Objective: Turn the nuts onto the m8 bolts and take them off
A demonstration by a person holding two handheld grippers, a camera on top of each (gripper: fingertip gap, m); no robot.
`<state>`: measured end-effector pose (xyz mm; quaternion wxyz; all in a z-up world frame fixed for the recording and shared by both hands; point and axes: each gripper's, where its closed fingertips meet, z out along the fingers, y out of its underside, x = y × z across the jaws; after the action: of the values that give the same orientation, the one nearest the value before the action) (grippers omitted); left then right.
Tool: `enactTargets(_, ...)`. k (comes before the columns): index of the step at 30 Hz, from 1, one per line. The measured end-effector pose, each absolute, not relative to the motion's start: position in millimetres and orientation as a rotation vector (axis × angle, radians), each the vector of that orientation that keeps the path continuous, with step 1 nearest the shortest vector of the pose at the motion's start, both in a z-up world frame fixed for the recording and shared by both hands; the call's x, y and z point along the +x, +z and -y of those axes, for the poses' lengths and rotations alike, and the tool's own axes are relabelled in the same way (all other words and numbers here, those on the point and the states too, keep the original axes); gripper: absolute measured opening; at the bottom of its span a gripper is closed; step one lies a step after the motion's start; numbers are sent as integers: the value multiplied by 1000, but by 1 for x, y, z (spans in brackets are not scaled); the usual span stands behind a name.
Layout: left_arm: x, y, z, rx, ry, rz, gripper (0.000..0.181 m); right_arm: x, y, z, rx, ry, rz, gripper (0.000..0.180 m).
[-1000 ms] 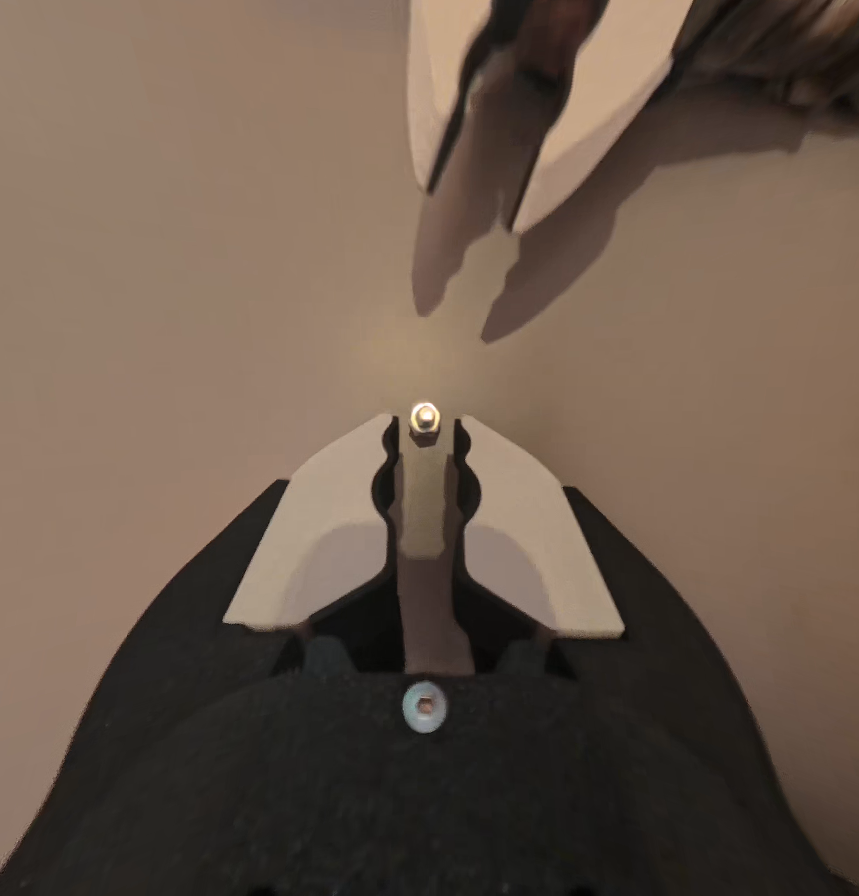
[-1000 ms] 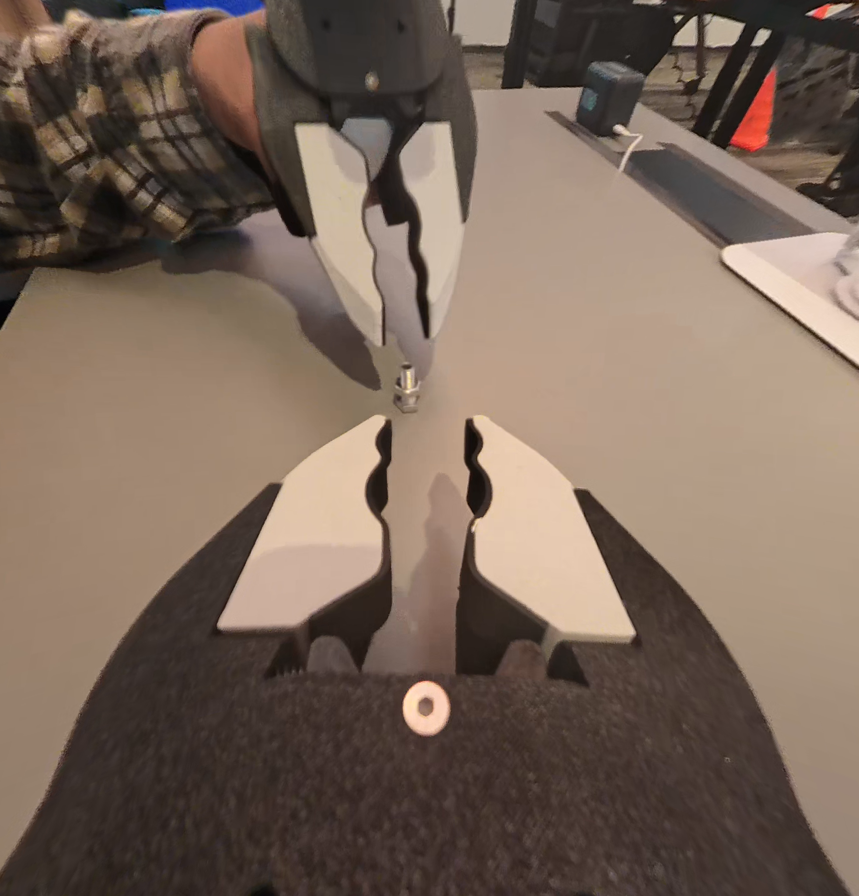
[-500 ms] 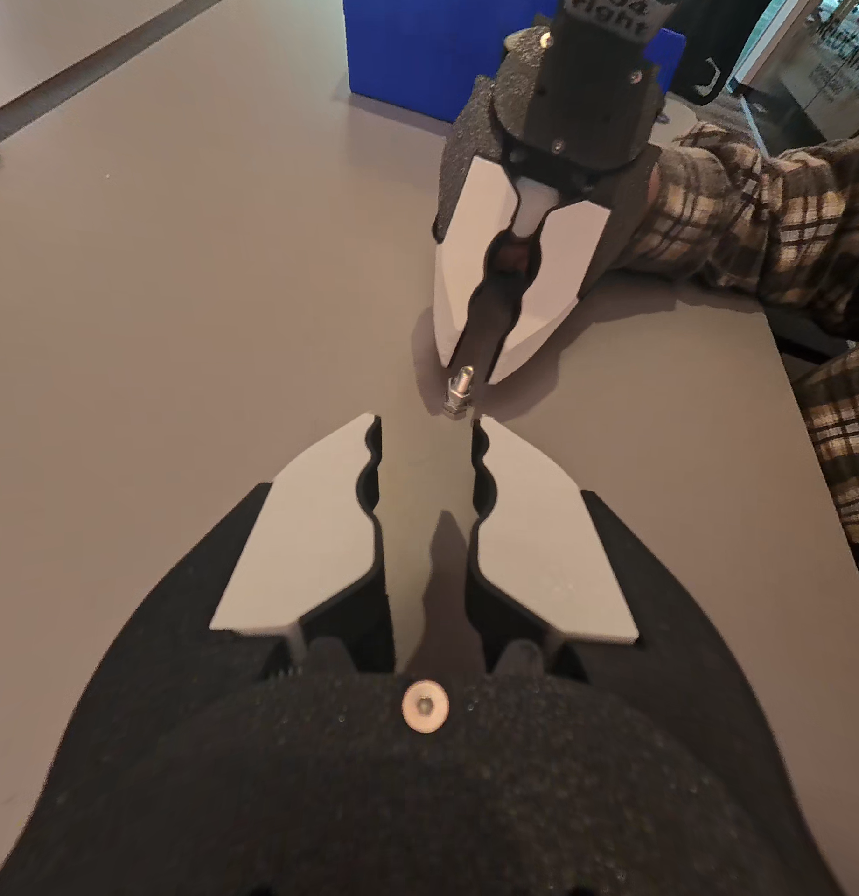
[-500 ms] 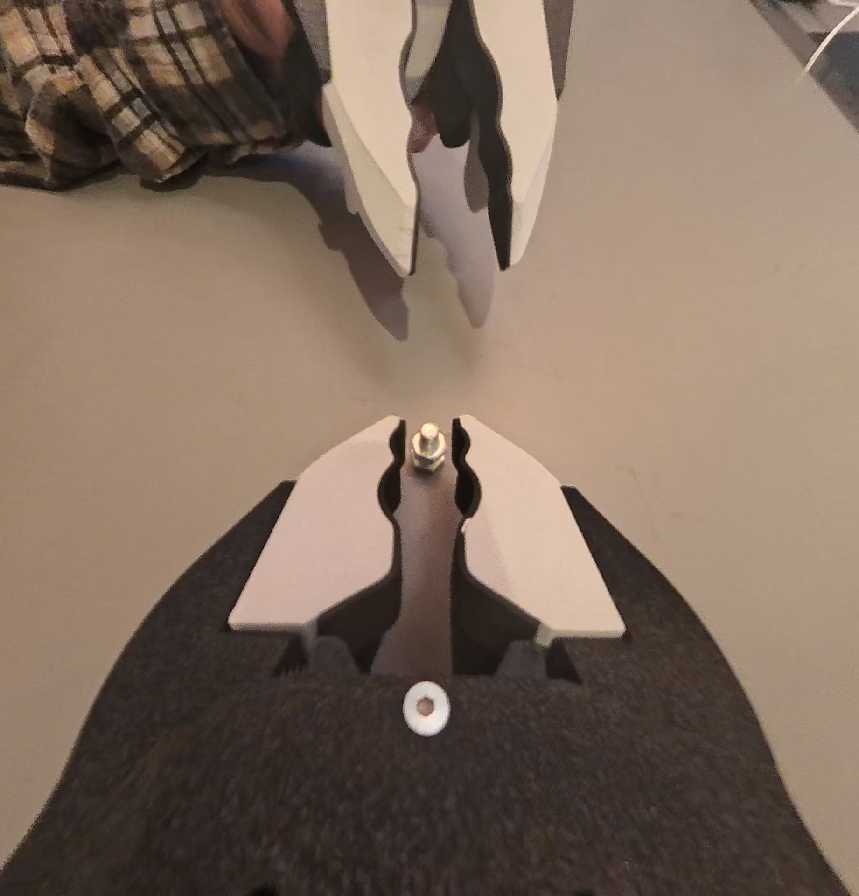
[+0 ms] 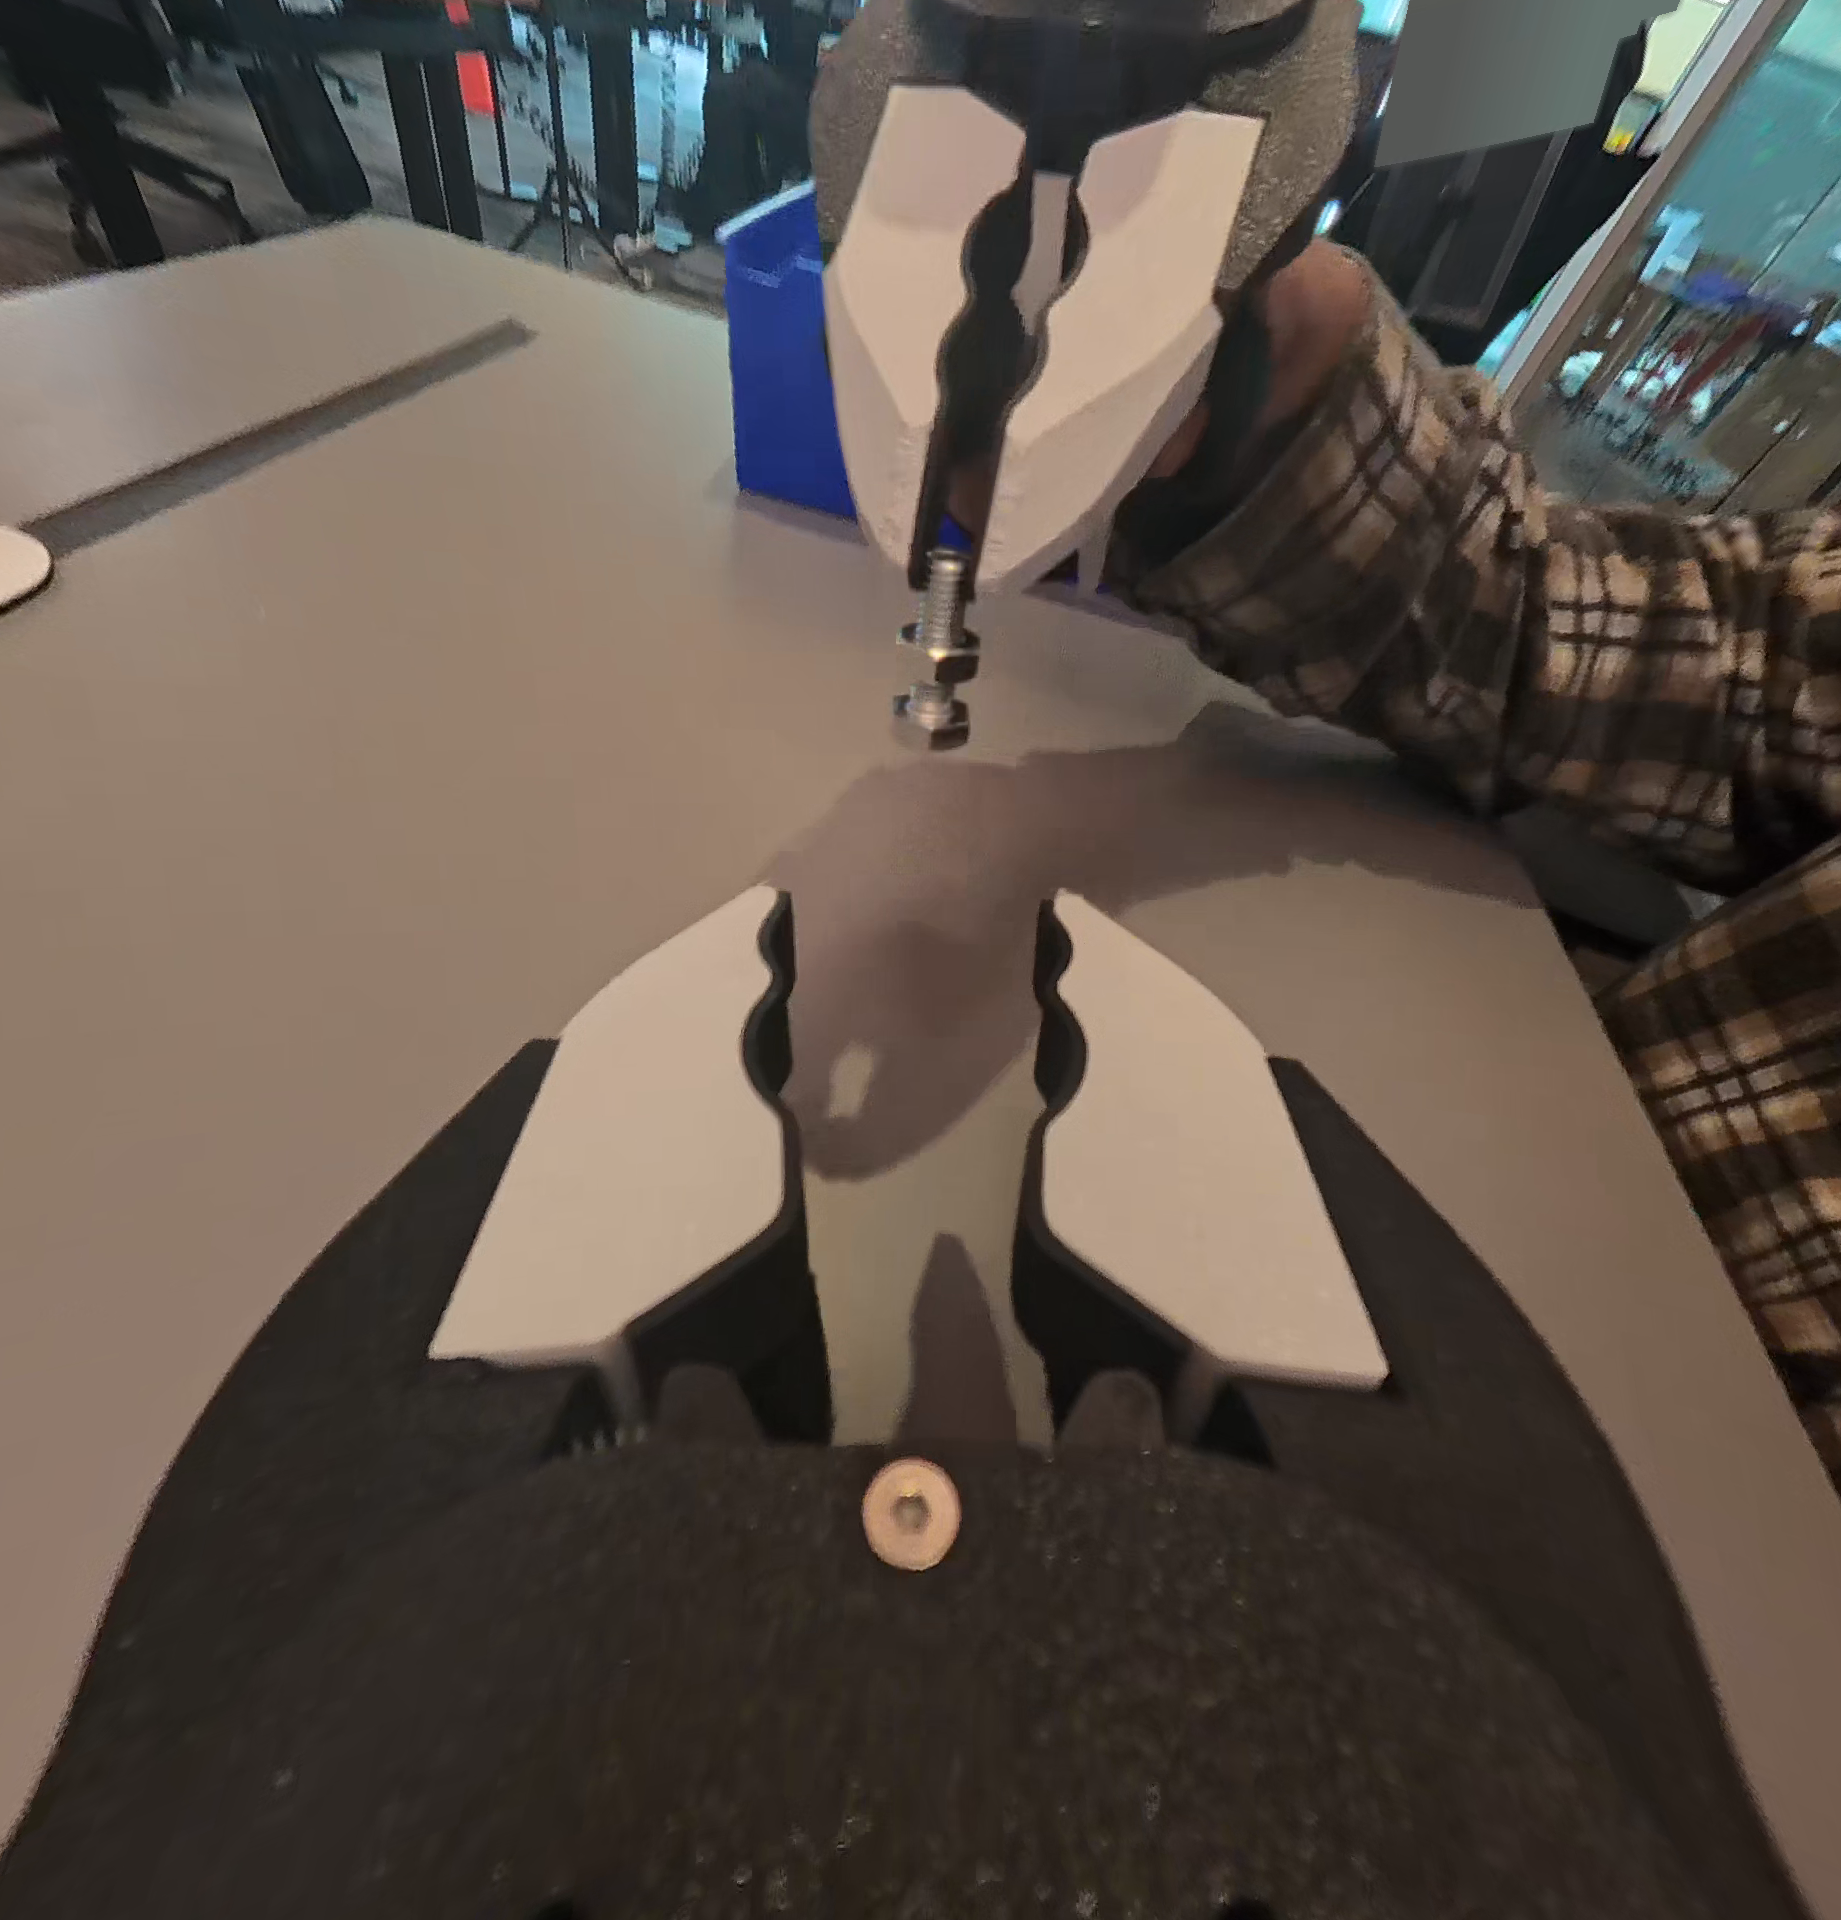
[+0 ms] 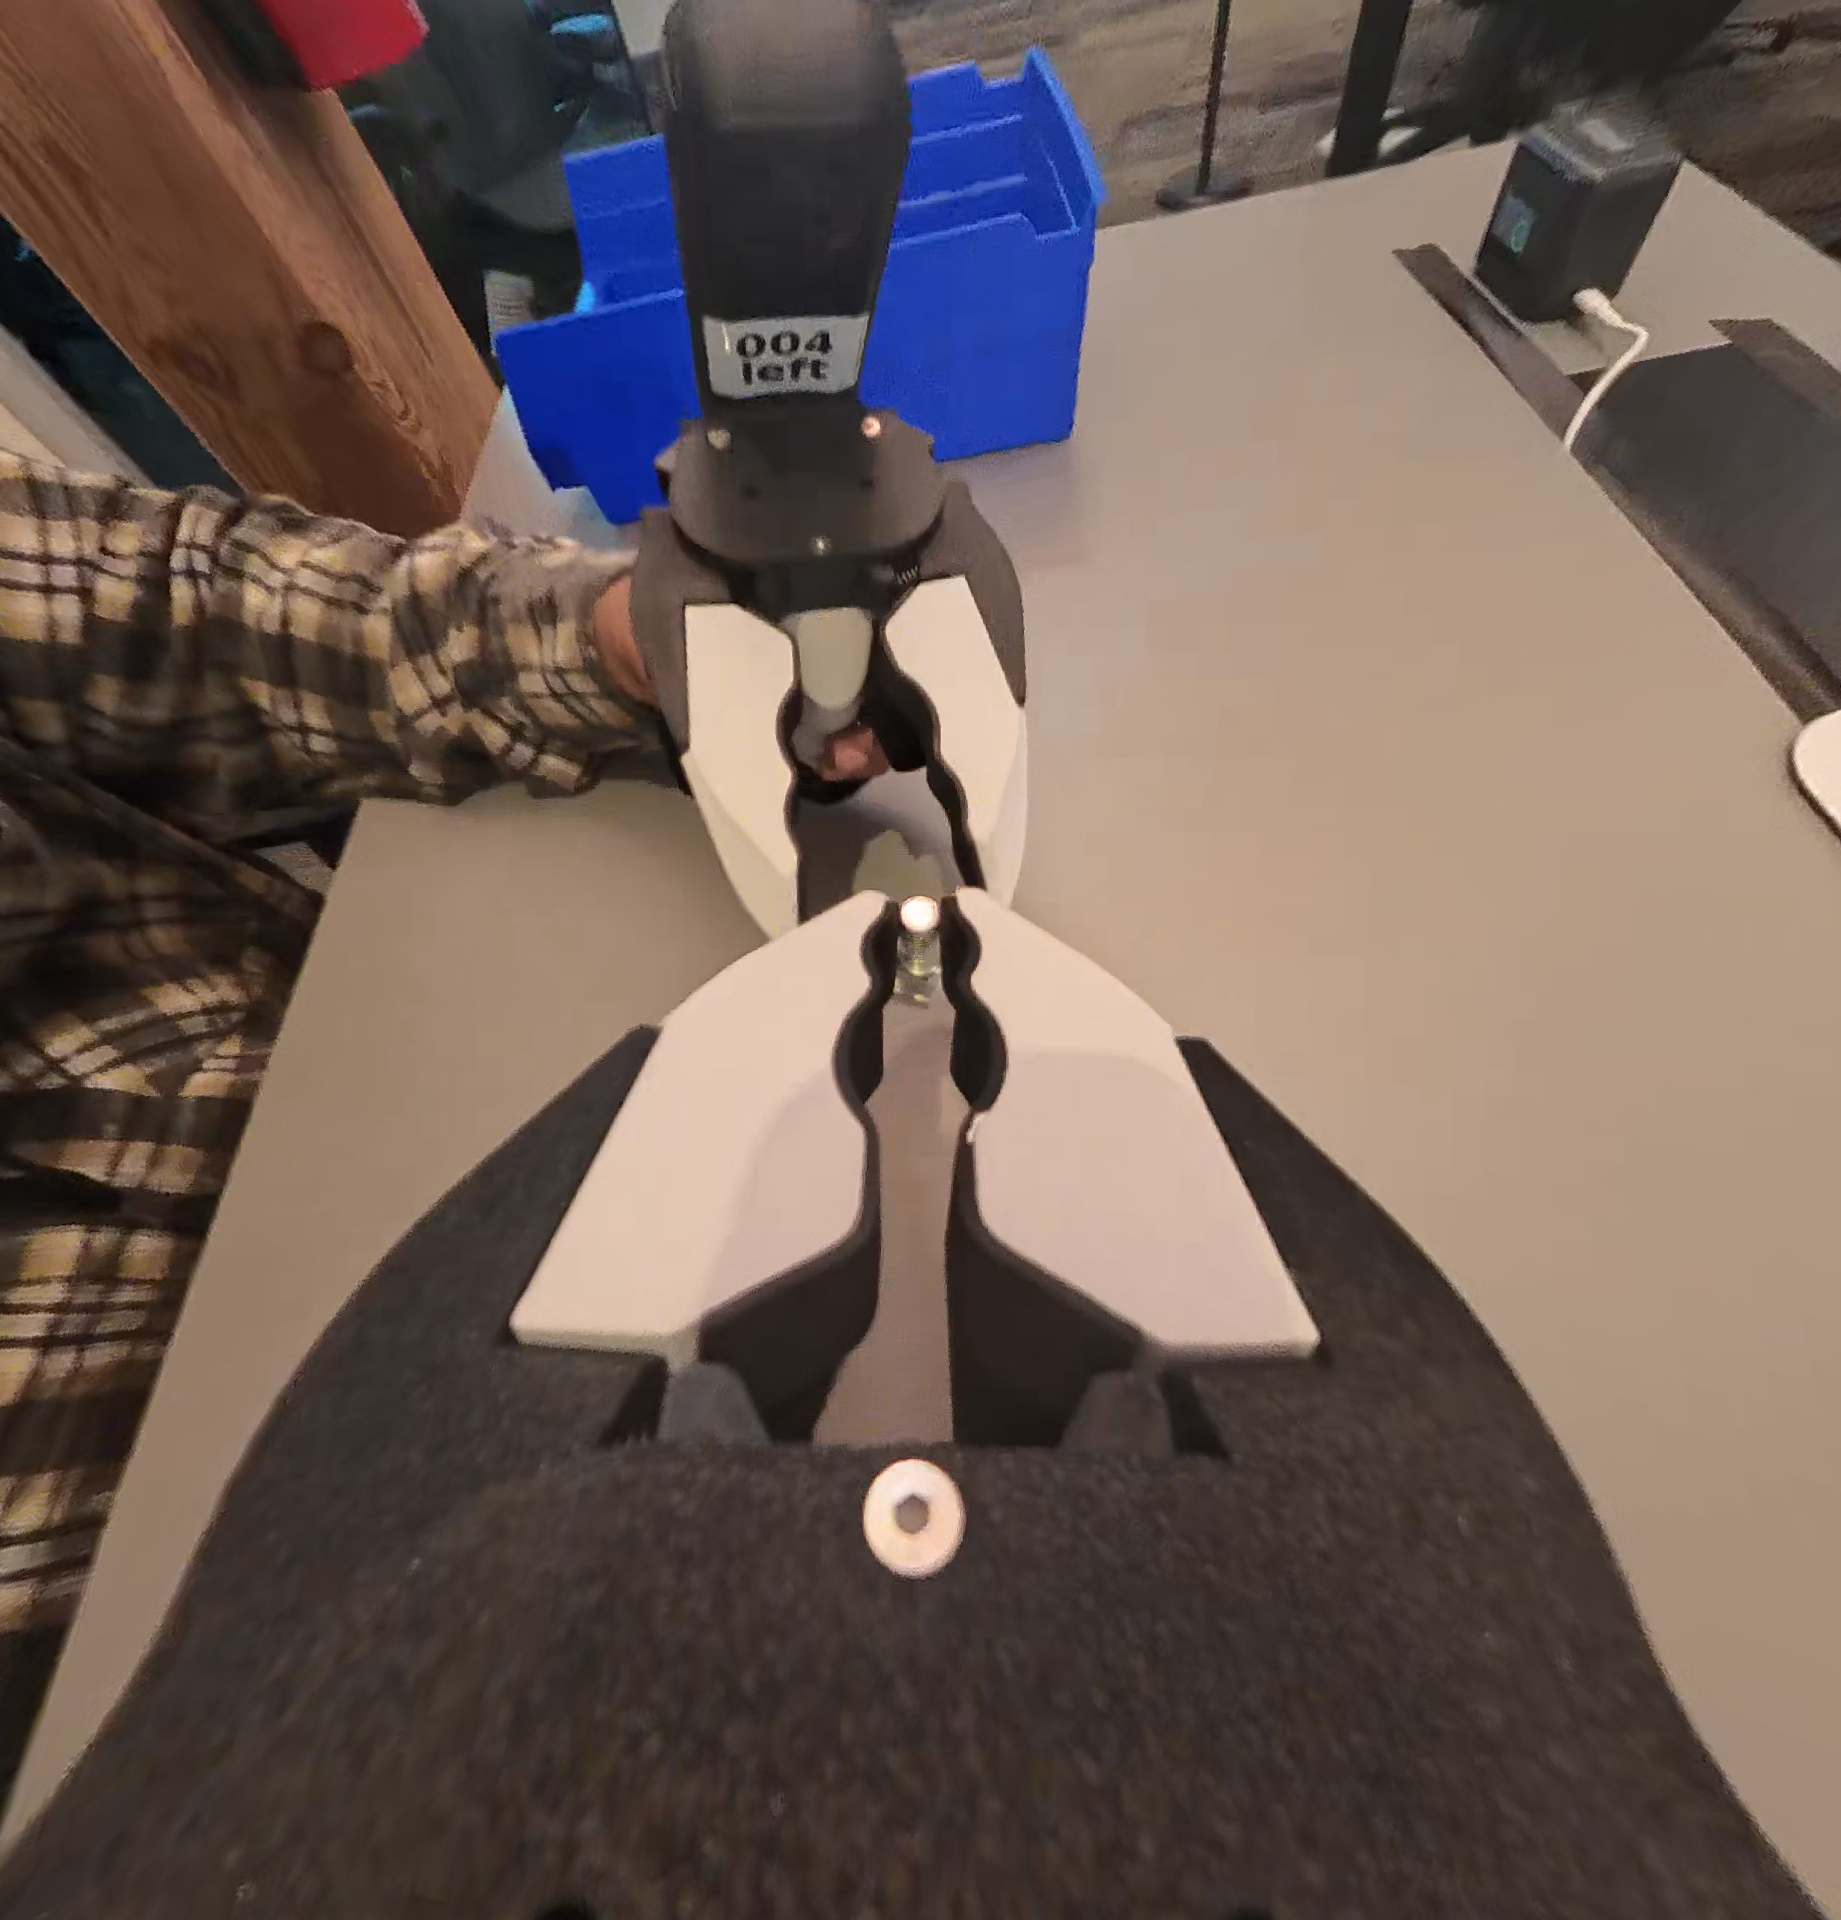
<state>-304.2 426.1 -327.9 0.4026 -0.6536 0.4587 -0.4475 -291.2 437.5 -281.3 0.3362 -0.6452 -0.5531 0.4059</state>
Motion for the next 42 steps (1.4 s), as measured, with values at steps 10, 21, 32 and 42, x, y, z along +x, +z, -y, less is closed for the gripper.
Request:
enactTargets(10, -296, -300, -418, -1529, -1189, -1072, 36, -306, -271, -423, -1704, 1127, 1523, 7)
enactTargets(21, -293, -297, -413, -1522, -1201, -1077, 27, -312, -272, -422, -1694, 1136, 1534, 7)
enactTargets(32, -291, -297, -410, -1514, -1200, -1099, 15, -316, -271, -416, -1671, 1143, 1567, 7)
enactTargets(42, -294, -291, -411, -1509, -1182, -1080, 14, -316, -265, -415, -1615, 1186, 1555, 7)
